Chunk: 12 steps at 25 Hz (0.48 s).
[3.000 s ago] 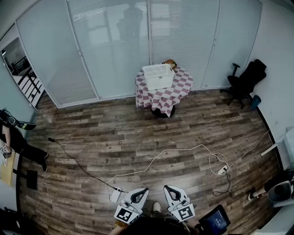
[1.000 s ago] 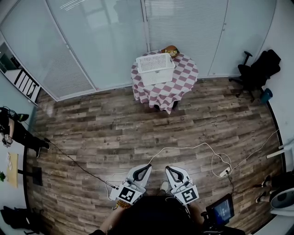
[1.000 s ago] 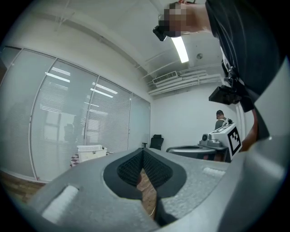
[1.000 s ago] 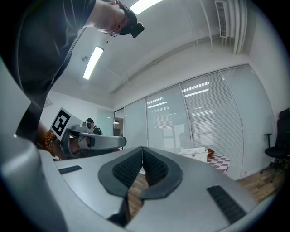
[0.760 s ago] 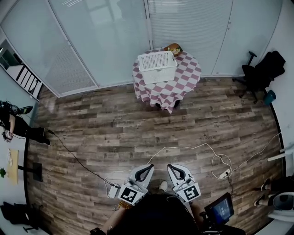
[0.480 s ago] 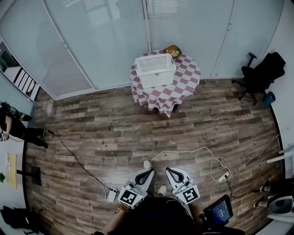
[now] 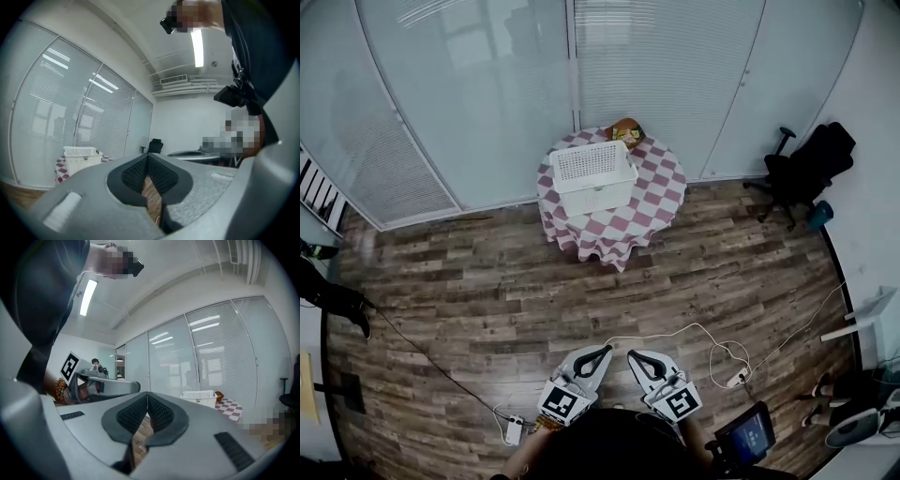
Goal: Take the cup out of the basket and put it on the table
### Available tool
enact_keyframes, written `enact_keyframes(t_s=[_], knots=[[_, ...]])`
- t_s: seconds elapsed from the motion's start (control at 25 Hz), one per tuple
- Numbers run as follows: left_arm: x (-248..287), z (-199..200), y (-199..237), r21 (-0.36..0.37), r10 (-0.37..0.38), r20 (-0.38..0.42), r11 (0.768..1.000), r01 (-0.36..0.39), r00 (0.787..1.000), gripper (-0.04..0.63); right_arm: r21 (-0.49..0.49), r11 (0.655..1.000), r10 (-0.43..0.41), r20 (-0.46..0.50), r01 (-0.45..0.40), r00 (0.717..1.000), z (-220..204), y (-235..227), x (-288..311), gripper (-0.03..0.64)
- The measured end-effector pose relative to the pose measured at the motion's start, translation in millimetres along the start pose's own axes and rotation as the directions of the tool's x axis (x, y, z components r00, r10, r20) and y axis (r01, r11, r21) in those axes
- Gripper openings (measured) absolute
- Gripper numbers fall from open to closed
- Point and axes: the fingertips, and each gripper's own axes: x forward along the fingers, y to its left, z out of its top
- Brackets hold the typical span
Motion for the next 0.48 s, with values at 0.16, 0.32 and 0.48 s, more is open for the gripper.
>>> enact_keyframes(t_s=[0.16, 0.32, 0.48], knots=[[8.4, 8.0, 37.3, 0.081, -0.061, 0.014, 0.995, 0.059, 0.998, 0.003, -0.021, 0.999, 0.039, 0.023, -0.038, 0.999, 10.8, -9.4, 52.2, 0.011], [9.6, 1.7, 73.3, 0.1, -0.054, 0.003, 0.994, 0.054, 0.999, 0.003, 0.007, 0.998, 0.063, 0.007, -0.063, 0.998, 11.9, -14.3, 89.9, 0.011], [10.7, 3.4, 119.9, 0.075, -0.028, -0.01, 0.997, 0.029, 1.0, 0.003, 0.002, 0.998, 0.07, -0.013, -0.07, 0.997, 8.3, -24.0, 130.3, 0.011]])
